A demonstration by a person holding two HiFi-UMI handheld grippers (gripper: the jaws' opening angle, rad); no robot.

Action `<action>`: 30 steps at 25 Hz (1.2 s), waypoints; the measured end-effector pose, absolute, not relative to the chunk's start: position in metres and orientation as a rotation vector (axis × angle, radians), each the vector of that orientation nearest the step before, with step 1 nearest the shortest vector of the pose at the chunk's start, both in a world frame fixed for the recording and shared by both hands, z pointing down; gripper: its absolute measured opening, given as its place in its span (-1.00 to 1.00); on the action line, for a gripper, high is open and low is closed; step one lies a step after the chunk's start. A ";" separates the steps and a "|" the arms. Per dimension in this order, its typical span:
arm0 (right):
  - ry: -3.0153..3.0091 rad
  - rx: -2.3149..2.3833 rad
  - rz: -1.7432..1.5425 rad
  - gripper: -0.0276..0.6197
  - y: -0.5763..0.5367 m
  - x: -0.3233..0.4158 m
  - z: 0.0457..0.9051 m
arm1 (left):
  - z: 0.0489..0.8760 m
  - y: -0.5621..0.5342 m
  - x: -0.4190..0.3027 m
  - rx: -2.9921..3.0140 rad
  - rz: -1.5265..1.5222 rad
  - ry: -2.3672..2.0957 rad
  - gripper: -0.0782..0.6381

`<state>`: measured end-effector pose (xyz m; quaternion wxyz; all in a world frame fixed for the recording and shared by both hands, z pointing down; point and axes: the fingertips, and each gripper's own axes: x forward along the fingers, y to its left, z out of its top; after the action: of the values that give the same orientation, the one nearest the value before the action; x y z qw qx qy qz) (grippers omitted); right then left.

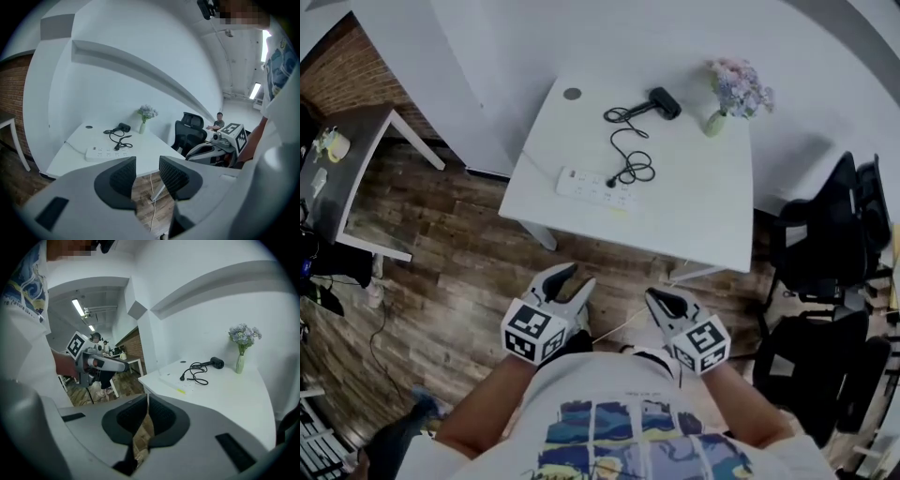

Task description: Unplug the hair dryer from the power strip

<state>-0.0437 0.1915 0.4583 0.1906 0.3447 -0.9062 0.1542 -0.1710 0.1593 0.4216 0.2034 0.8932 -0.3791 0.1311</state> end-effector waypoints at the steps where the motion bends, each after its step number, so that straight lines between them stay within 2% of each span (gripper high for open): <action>1: -2.537 0.978 0.430 -0.88 0.183 -0.050 0.460 | 0.424 0.151 -0.176 2.498 0.369 -1.044 -0.39; 11: -2.448 1.032 0.455 -0.91 0.125 -0.088 0.484 | 0.439 0.085 -0.211 2.538 0.402 -0.962 -0.38; 30: -2.428 0.805 0.408 -0.91 -0.011 -0.072 0.542 | 0.476 -0.033 -0.173 2.465 0.535 -1.037 -0.38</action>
<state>-0.0716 -0.0111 0.5418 0.2723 0.2990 -0.9020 0.1515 -0.1730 -0.0326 0.4757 0.2059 0.8845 -0.3720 0.1920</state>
